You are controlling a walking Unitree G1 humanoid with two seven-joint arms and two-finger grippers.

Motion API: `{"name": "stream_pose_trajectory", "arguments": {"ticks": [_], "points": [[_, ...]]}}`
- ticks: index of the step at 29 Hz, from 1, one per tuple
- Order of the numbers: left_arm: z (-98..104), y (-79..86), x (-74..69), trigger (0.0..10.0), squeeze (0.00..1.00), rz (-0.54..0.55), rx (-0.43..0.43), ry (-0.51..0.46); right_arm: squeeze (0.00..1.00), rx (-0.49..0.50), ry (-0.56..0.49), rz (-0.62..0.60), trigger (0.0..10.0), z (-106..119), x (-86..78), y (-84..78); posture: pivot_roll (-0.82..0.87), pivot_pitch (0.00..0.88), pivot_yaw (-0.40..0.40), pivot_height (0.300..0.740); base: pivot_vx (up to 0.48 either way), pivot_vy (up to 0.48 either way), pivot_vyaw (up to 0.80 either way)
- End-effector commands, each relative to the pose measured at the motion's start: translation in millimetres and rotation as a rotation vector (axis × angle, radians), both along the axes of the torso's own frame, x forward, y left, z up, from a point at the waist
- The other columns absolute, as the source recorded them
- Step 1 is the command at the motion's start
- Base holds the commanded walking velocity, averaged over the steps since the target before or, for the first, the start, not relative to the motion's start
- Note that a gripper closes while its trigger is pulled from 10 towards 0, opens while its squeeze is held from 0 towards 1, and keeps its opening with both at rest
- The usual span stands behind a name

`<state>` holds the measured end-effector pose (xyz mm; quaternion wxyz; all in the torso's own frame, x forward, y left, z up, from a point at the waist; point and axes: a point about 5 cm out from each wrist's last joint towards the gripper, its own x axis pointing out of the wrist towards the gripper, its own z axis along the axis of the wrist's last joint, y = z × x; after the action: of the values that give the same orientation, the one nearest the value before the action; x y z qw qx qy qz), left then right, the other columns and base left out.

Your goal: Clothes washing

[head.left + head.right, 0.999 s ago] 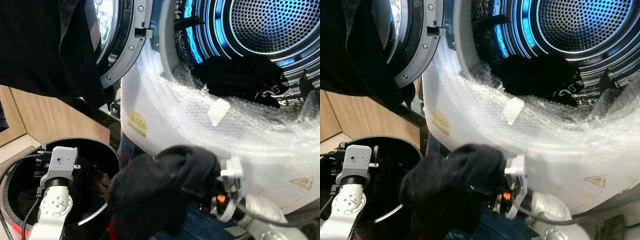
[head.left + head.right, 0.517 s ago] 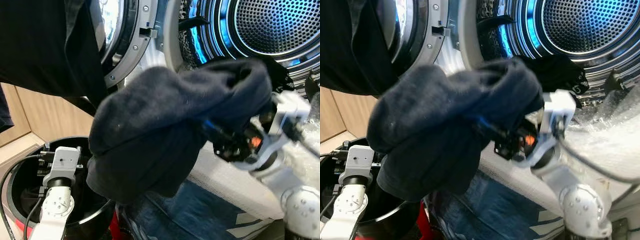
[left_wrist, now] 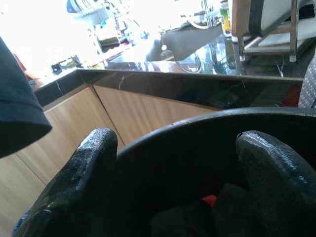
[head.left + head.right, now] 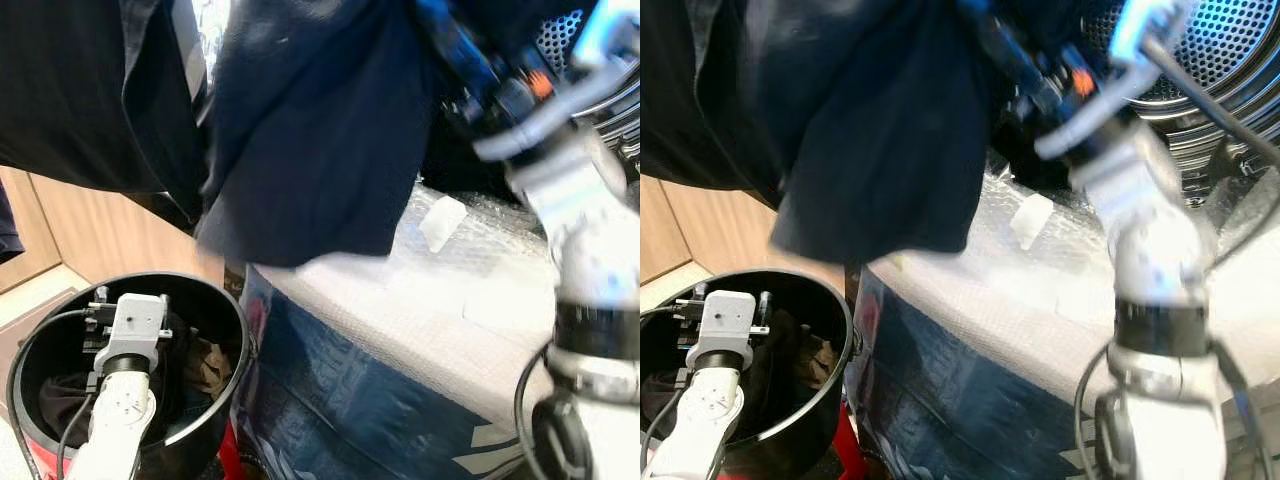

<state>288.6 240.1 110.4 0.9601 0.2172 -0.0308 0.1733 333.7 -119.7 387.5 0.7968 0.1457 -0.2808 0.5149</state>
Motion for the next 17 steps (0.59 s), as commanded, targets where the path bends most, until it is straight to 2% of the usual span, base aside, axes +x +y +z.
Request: {"name": "stream_pose_trajectory", "arguments": {"ticks": [1,2,9,11,14,17], "points": [[0,-7.8,2.5,10.0,0.0,-0.023,-0.012,-0.006,0.0,0.044,-0.021,-0.086,0.0,18,11.4,-8.9,0.15,0.0,-0.171,0.74,0.0,0.0,0.0],[0,-7.9,2.0,10.0,0.0,-0.019,-0.015,-0.008,0.0,0.062,-0.015,-0.122,0.0,25,18.2,-11.1,0.15,0.0,-0.169,0.74,0.0,0.0,0.0],[-2,-9.7,0.0,10.0,0.0,-0.015,-0.026,-0.008,0.0,0.195,0.006,-0.253,0.0,52,35.2,-30.4,0.16,0.0,-0.174,0.74,0.0,0.0,0.0],[-2,-10.9,0.5,10.0,0.0,-0.016,-0.029,-0.006,0.0,0.29,0.067,-0.331,0.0,63,44.0,-48.6,0.16,0.0,-0.179,0.74,0.0,0.0,0.0],[-2,-11.8,1.0,10.0,0.0,-0.019,-0.029,-0.008,0.0,0.306,0.095,-0.393,0.0,63,48.7,-57.7,0.16,0.0,-0.178,0.74,0.0,0.0,0.0],[-1,-12.0,1.3,10.0,0.0,-0.019,-0.029,-0.011,0.0,0.299,0.146,-0.54,0.0,63,55.1,-67.8,0.16,0.0,-0.179,0.74,0.0,0.0,0.0]]}}
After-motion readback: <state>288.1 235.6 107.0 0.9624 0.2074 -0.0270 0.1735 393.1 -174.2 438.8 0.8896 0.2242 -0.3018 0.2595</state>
